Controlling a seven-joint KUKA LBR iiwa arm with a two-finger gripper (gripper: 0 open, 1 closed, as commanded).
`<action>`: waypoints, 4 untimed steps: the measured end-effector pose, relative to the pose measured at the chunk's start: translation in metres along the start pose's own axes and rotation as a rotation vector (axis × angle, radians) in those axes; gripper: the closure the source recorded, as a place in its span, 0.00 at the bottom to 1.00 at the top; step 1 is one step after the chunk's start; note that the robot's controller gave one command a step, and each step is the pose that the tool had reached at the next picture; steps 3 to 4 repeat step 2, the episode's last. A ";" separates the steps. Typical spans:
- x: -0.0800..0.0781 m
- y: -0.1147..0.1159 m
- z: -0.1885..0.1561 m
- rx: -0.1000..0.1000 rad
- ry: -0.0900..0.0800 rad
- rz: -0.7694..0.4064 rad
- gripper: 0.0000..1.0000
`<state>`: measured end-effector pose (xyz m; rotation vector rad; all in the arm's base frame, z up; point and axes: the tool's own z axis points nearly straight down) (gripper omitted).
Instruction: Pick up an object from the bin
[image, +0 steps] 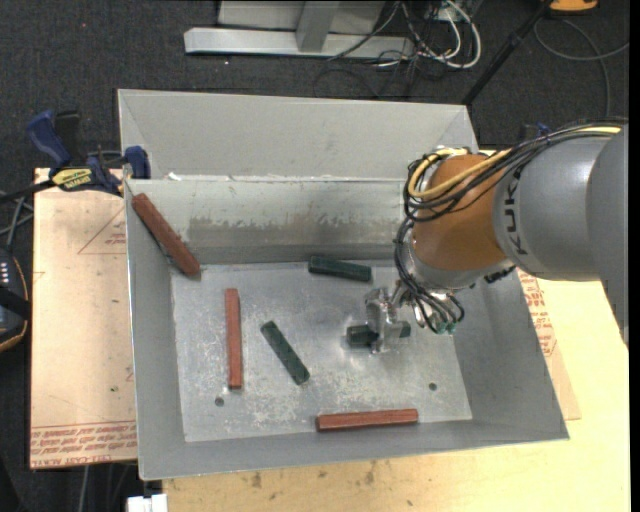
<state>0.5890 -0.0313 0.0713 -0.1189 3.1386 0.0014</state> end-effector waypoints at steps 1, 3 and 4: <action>0.000 0.000 0.000 0.000 0.000 -0.001 1.00; 0.002 0.004 -0.151 0.001 -0.005 0.002 1.00; 0.002 0.004 -0.151 0.001 -0.005 0.002 1.00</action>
Offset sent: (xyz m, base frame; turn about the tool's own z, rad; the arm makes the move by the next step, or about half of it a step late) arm -0.0042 0.0032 0.1503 0.0020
